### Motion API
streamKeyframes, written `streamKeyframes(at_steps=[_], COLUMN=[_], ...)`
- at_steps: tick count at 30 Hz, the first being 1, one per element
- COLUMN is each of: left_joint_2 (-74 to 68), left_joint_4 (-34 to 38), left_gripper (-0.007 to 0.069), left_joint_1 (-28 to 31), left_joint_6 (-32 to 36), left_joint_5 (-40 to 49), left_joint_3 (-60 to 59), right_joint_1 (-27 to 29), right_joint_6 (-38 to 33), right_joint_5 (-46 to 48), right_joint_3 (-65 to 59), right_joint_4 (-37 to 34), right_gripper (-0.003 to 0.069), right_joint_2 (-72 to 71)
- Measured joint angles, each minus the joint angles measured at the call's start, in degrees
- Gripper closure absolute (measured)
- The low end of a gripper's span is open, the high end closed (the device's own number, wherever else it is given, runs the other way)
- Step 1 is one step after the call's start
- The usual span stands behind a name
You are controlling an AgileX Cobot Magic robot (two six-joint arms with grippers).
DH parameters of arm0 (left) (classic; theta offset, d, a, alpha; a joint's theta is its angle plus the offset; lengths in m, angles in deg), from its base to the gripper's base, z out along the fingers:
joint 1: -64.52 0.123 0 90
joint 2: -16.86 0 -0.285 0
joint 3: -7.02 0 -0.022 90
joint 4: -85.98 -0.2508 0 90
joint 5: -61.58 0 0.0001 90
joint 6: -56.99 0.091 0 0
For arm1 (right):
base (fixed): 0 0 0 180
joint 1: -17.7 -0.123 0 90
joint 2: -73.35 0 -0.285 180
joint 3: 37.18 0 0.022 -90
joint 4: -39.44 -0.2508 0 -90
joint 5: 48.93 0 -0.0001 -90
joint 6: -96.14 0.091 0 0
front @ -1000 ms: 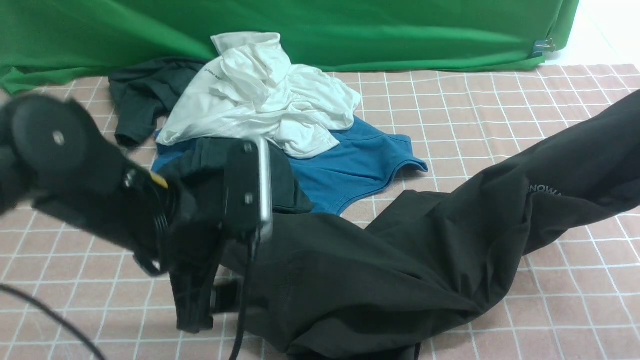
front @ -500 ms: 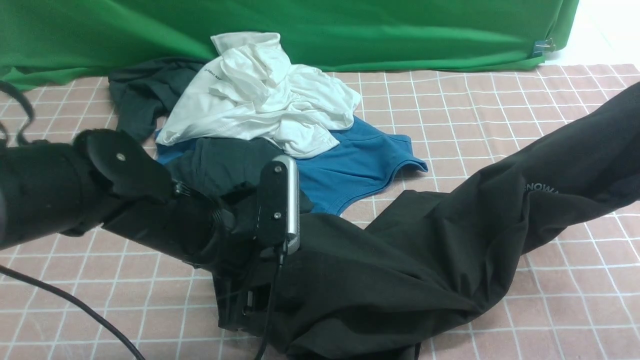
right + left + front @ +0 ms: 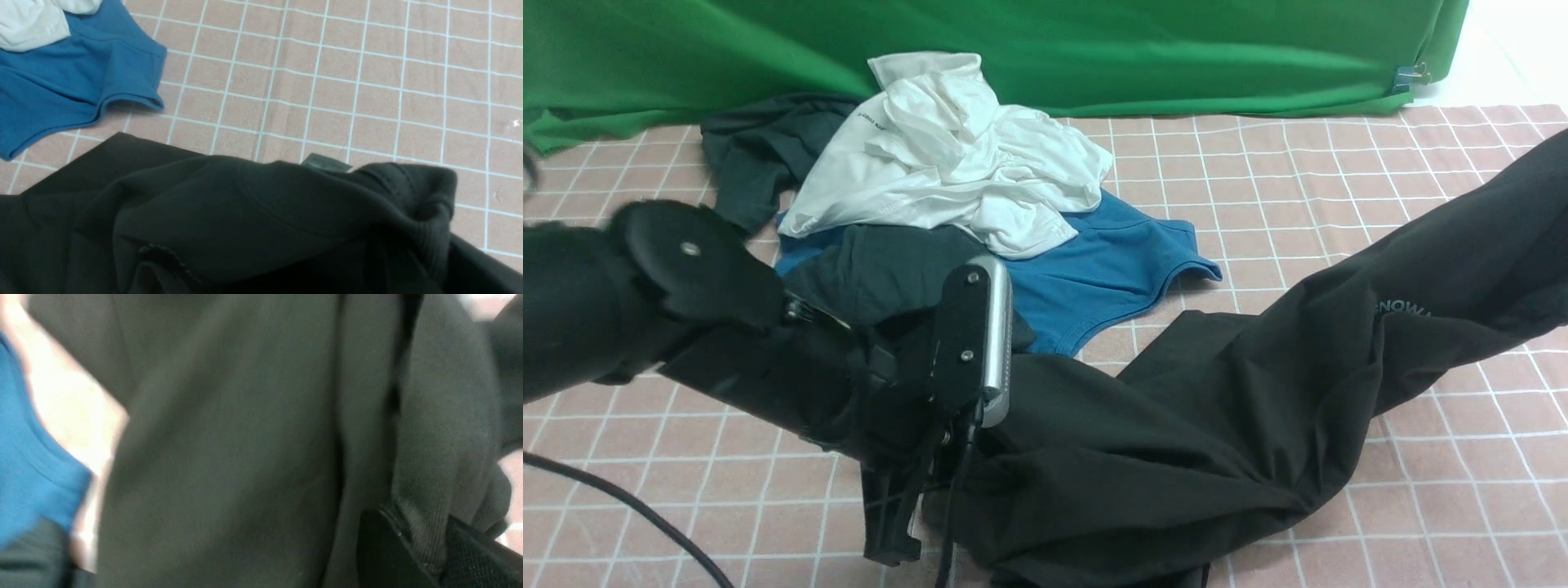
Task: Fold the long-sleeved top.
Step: Spread the long sleeves with your arms and place them on the tabletop
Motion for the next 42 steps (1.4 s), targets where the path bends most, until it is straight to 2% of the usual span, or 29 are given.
streamKeyframes(at_steps=[4,9,12,13,14,17,22,27,31,34,38,40,42], left_joint_2=[5.4,11.0,12.4,12.4,12.4,12.4,11.7,7.5,1.4,-1.1,-2.6,-2.2,-1.7], left_joint_4=[-0.9,-1.5,-4.3,-4.6,-6.4,-8.6,-9.0,-4.6,-0.6,0.0,0.1,0.2,0.2], left_gripper=[0.0594,0.0594,0.0594,0.0594,0.0594,0.0594,0.0594,0.0594,0.0575,0.0524,0.0336,0.0195,0.0092], left_joint_1=[-0.5,-3.5,-13.1,-13.7,-18.6,-29.4,-40.8,-43.0,-43.2,-43.2,-43.2,-43.2,-43.2], left_joint_6=[-1.6,-12.3,-20.5,-21.0,-24.2,-29.9,-33.7,-34.7,-30.4,-29.0,-28.4,-29.1,-31.0], left_joint_5=[-0.1,2.8,8.9,9.5,11.0,8.8,-0.3,-6.4,-8.8,-9.0,-11.4,-13.4,-13.9], left_joint_3=[0.0,0.0,0.0,0.0,0.0,0.0,0.0,0.0,1.0,2.0,2.9,2.9,2.9], right_joint_1=[0.0,0.0,0.0,0.0,0.0,0.0,0.0,0.0,0.0,0.0,0.0,0.0,0.0], right_joint_6=[0.0,0.0,0.0,0.0,0.0,0.0,0.0,0.1,0.2,0.2,0.2,0.2,0.2], right_joint_5=[0.0,0.0,0.0,0.0,0.0,0.0,0.1,0.1,0.3,0.5,1.1,1.3,1.3], right_joint_3=[0.0,0.0,0.0,0.0,0.0,0.0,0.0,0.0,0.0,0.0,0.0,0.0,0.0], right_joint_4=[-0.1,-0.1,-0.1,-0.1,-0.1,-0.1,-0.1,-0.1,-0.1,-0.2,-0.2,-0.2,-0.2], right_gripper=[0.0559,0.0559,0.0559,0.0559,0.0559,0.0559,0.0559,0.0559,0.0559,0.0559,0.0559,0.0559,0.0559], right_joint_2=[0.0,0.0,0.0,0.0,0.0,0.0,0.0,0.0,0.0,0.0,0.0,0.0,0.0])
